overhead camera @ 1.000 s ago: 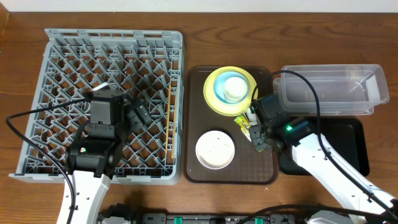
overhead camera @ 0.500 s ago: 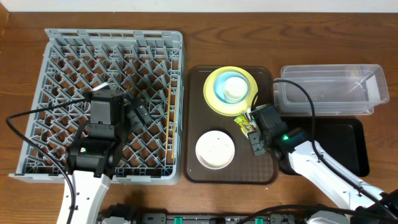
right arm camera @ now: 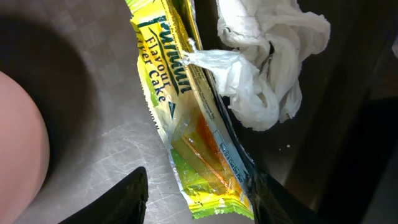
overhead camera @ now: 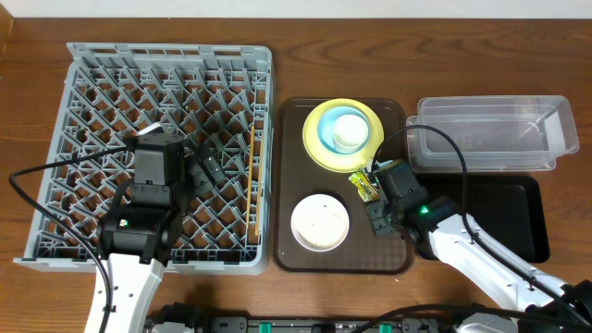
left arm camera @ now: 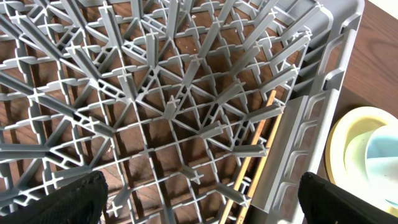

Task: Sort waste into correct bins and load items into the dishwasher
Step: 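Close the right gripper on the yellow wrapper beside the rice bowl, then lift the wrapper and carry it right into the clear plastic bin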

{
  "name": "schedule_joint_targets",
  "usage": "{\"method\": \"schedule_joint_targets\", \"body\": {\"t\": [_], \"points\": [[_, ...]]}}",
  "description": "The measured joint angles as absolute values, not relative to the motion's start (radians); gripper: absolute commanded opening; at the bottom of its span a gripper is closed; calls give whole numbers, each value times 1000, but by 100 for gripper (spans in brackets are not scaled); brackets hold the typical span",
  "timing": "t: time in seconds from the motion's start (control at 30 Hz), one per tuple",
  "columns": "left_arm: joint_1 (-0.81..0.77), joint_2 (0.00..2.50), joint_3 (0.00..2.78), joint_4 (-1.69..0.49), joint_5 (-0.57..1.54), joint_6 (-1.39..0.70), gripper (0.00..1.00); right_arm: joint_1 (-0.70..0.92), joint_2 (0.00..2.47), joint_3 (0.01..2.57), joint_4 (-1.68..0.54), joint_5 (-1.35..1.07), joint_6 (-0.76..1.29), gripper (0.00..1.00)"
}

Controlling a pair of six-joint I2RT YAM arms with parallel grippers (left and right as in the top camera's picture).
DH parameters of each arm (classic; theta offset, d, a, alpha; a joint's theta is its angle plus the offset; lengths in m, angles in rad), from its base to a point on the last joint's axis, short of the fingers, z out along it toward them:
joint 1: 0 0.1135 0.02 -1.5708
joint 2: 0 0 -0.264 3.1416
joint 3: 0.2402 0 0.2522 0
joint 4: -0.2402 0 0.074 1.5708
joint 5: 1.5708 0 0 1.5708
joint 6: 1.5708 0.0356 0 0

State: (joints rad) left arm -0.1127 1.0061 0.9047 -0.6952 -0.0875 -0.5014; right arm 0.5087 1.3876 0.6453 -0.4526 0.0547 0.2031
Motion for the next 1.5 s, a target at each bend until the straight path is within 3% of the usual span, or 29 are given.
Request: {"method": "schedule_joint_targets", "body": {"t": [0.57,0.7,0.9,1.23,1.5], "points": [[-113,1006,905,-695,-88,-501,99,509,1388,630,-421,39,204,47],[-113,1006,905,-695,-88,-501,99,509,1388,585,-368,29,203,40],[-113,1006,905,-695,-88,-501,99,509,1388,546,-329,20,206,20],[-113,1006,905,-695,-88,-501,99,509,1387,521,-295,20,209,1],[-113,1006,905,-695,-88,-501,99,509,1387,521,-245,-120,226,1]]}}
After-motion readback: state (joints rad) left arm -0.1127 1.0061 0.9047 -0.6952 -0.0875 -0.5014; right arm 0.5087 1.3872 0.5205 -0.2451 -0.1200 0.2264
